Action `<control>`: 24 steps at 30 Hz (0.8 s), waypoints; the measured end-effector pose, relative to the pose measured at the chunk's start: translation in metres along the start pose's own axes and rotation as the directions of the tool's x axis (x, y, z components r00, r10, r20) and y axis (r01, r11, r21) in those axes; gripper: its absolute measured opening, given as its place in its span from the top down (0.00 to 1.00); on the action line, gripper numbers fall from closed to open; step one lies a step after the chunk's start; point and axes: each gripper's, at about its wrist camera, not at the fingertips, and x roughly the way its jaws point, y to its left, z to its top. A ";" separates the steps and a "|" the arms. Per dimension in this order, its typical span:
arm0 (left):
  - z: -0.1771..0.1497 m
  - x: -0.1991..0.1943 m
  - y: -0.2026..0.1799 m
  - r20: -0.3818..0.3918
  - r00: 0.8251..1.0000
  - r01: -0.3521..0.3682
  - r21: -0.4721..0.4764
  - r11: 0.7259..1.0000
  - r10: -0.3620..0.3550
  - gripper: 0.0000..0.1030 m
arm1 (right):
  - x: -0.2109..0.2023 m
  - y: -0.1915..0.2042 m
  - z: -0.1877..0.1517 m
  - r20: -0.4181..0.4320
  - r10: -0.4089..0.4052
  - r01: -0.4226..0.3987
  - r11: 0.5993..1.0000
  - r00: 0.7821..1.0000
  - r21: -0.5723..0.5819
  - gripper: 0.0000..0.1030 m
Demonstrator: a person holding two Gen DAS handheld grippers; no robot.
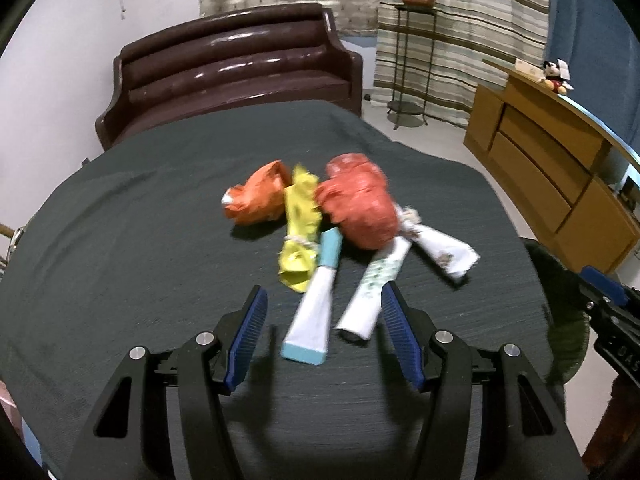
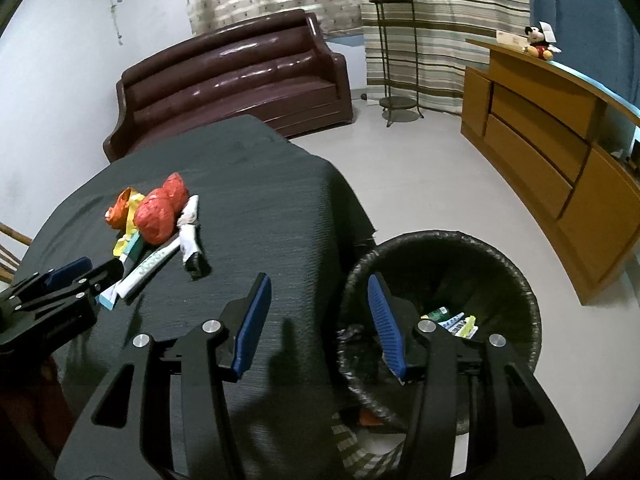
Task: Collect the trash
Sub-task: 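Grasp the white-teal toothpaste tube with the left tool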
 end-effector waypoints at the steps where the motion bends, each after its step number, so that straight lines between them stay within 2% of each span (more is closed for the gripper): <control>1: -0.002 0.000 0.004 -0.002 1.000 -0.001 -0.003 1.000 0.001 0.43 | 0.001 0.002 0.000 -0.003 0.003 -0.003 1.000 1.000 -0.001 0.52; 10: 0.001 0.008 0.016 -0.025 1.000 -0.004 -0.011 1.000 0.004 0.44 | 0.009 0.013 0.000 -0.019 0.016 -0.016 1.000 1.000 -0.009 0.52; 13: -0.001 0.011 0.016 -0.038 0.999 0.005 0.001 1.000 -0.005 0.51 | 0.012 0.015 0.000 -0.024 0.020 -0.021 1.000 0.999 -0.009 0.52; 21: -0.005 0.016 0.014 -0.074 0.996 0.058 0.021 0.998 -0.057 0.77 | 0.016 0.023 0.001 -0.035 0.035 -0.036 0.999 0.999 -0.017 0.52; 24: -0.006 0.014 0.011 -0.074 0.994 0.077 0.037 0.996 -0.074 0.81 | 0.017 0.026 0.001 -0.041 0.039 -0.039 0.999 0.998 -0.022 0.52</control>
